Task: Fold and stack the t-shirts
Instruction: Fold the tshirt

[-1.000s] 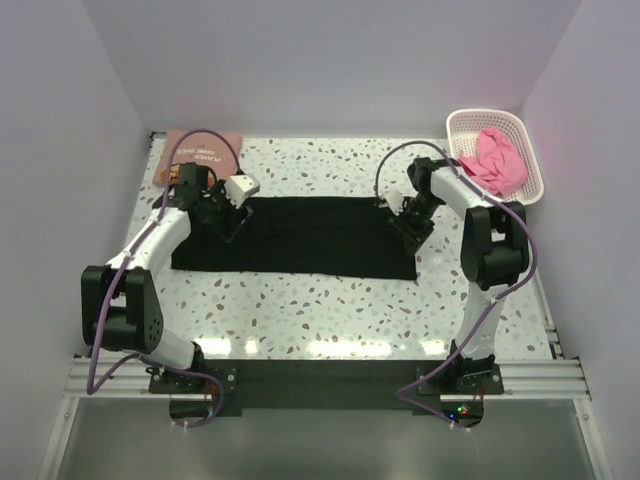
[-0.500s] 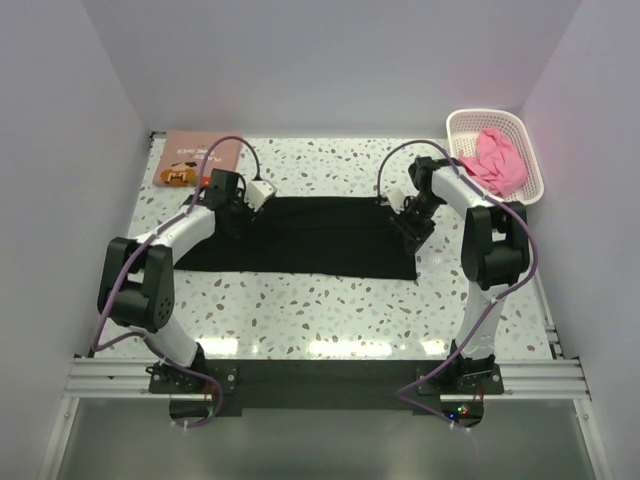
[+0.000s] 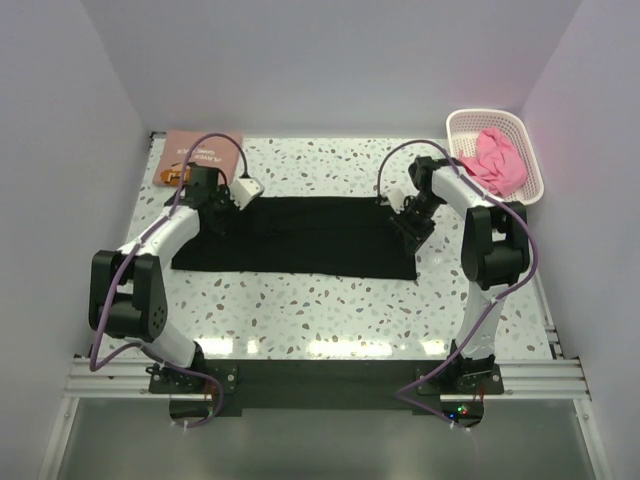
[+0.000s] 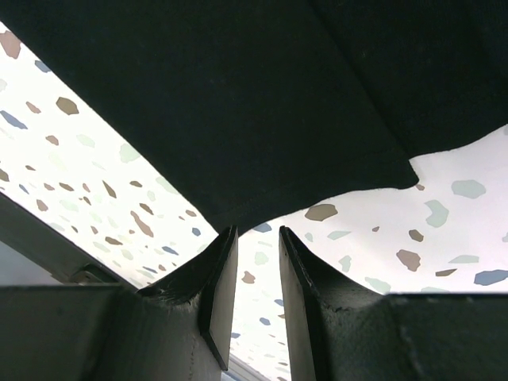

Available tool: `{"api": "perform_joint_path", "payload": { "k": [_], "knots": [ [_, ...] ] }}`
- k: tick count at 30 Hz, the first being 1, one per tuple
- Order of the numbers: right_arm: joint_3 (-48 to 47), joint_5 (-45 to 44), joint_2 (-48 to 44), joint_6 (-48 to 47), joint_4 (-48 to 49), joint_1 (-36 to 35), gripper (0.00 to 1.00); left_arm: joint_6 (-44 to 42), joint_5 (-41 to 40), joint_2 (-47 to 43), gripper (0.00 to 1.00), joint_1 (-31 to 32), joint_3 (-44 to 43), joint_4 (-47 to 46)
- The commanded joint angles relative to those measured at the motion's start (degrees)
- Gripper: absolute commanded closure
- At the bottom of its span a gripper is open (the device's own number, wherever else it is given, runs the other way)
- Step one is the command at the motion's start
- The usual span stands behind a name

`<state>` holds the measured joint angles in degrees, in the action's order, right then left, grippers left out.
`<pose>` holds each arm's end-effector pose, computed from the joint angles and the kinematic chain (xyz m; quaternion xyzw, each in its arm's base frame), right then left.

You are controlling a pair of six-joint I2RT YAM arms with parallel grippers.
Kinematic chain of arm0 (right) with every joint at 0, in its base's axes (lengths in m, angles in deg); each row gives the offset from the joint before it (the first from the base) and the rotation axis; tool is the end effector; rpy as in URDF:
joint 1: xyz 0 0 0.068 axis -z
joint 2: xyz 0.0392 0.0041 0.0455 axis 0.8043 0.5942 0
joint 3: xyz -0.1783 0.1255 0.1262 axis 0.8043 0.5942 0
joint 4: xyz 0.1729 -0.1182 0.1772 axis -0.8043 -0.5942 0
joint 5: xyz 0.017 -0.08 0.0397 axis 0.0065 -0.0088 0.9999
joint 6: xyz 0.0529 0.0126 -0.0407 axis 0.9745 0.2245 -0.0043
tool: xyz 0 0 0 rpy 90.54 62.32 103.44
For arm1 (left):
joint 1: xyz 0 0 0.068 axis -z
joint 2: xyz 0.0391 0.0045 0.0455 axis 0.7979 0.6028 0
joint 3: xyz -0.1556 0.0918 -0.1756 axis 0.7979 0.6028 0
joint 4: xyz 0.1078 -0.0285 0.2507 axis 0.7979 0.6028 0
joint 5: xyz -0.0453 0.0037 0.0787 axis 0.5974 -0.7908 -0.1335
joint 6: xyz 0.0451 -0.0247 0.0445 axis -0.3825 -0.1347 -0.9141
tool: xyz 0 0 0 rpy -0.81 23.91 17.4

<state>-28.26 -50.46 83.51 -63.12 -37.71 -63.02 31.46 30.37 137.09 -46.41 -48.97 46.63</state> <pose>0.3649 0.0763 0.1456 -0.3786 0.9145 0.1429 0.0020 0.3512 -0.0474 0.1749 0.3739 0.8677 0.0250 0.3266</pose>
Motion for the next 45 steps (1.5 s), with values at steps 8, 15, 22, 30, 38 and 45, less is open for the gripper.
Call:
{"api": "perform_joint_path", "payload": {
  "k": [8,15,22,30,38,45],
  "knots": [
    [-5.33,4.07,0.33,4.27,0.60,-0.45,0.69,3.03,9.59,-3.66,0.31,-0.28,3.34,-0.59],
    [-4.46,4.78,1.21,5.33,1.48,-3.62,0.69,4.18,7.48,0.90,0.32,-1.95,2.46,0.01],
    [2.12,-1.18,3.06,4.29,5.78,-3.80,0.70,4.80,13.09,2.14,0.33,-10.56,0.62,7.21],
    [7.67,-11.48,3.23,-0.02,8.77,-0.82,0.74,-3.54,13.54,0.82,0.35,-13.12,5.79,15.92],
    [1.44,-4.38,-0.45,-6.70,0.27,3.41,0.69,-9.87,21.18,-2.51,0.38,-13.03,6.25,22.25],
    [-9.98,7.49,0.16,-1.44,-3.88,3.06,0.64,-6.55,23.66,-1.56,0.35,-10.31,-4.39,16.82]
  ]
}}
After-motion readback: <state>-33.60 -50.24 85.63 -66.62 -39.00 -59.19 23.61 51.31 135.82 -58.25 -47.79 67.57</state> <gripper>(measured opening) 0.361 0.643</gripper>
